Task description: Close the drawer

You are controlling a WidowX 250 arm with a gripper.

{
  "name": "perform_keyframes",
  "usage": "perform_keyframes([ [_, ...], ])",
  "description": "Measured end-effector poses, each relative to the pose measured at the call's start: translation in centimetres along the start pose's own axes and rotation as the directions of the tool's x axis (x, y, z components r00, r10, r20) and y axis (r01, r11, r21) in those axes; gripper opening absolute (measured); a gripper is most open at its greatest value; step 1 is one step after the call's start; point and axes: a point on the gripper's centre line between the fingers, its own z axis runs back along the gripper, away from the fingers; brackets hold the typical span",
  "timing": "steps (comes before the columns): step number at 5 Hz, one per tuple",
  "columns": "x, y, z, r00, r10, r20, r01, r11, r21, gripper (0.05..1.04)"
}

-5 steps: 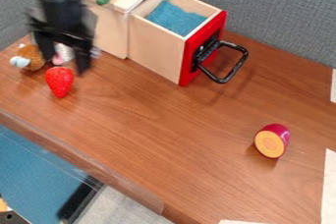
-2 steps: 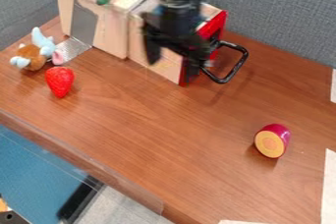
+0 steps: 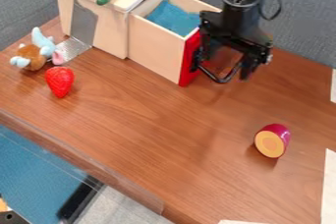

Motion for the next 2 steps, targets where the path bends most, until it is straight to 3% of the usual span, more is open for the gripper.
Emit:
perform_keyframes([
  [2,2.5,0.4,-3.2,1.000,0.015,-0.008,-0.014,0.998,0.062,0.999],
])
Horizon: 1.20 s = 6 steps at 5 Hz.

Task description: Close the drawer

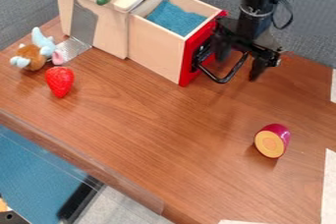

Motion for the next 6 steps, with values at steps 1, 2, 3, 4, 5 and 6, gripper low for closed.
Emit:
perform_keyframes([
  [1,0.6,0.3,-1.7,1.000,0.009,-0.017,-0.009,0.999,0.033,0.999],
  [2,1.1,0.6,-3.5,0.999,0.036,-0.035,-0.034,0.998,0.058,0.946],
  [3,2.2,1.2,-3.3,0.997,0.075,-0.008,-0.075,0.995,0.061,0.665],
  [4,2.4,1.8,-3.2,0.993,0.114,0.003,-0.114,0.991,0.064,0.364],
  [5,2.5,3.0,-3.2,0.988,0.153,0.011,-0.154,0.985,0.083,0.163],
  [6,2.6,4.2,-3.2,0.987,0.162,0.022,-0.163,0.980,0.111,0.105],
])
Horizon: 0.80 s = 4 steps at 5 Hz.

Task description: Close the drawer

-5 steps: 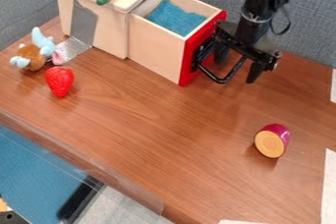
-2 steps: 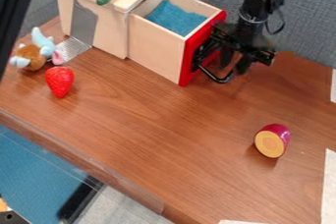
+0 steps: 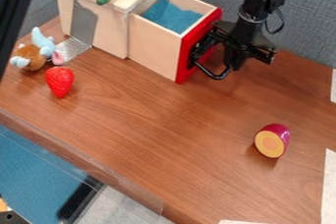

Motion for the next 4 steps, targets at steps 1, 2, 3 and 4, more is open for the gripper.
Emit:
perform_keyframes([
  [1,0.1,1.5,-0.2,1.000,0.010,0.005,-0.011,0.998,0.058,0.104],
  [2,0.2,2.7,-0.2,1.000,0.025,0.008,-0.025,0.995,0.094,0.104],
  [3,0.3,5.0,-0.4,0.999,0.053,0.005,-0.053,0.990,0.131,0.104],
  [4,0.2,7.4,-0.5,0.997,0.078,-0.001,-0.076,0.983,0.168,0.104],
])
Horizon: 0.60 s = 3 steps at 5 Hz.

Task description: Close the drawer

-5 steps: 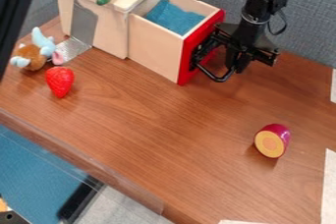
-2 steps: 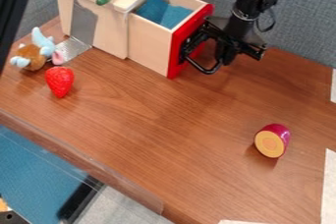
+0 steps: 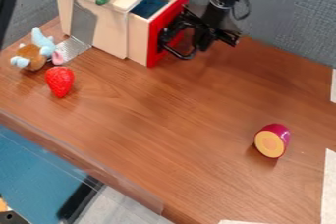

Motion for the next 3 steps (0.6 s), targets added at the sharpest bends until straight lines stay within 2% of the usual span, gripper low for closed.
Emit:
perform_keyframes([
  [2,0.01,2.61,-0.58,0.999,0.035,-0.013,-0.035,0.999,0.036,0.104],
  [3,-0.31,2.71,-0.78,0.999,0.037,-0.026,-0.037,0.999,0.024,0.138],
])
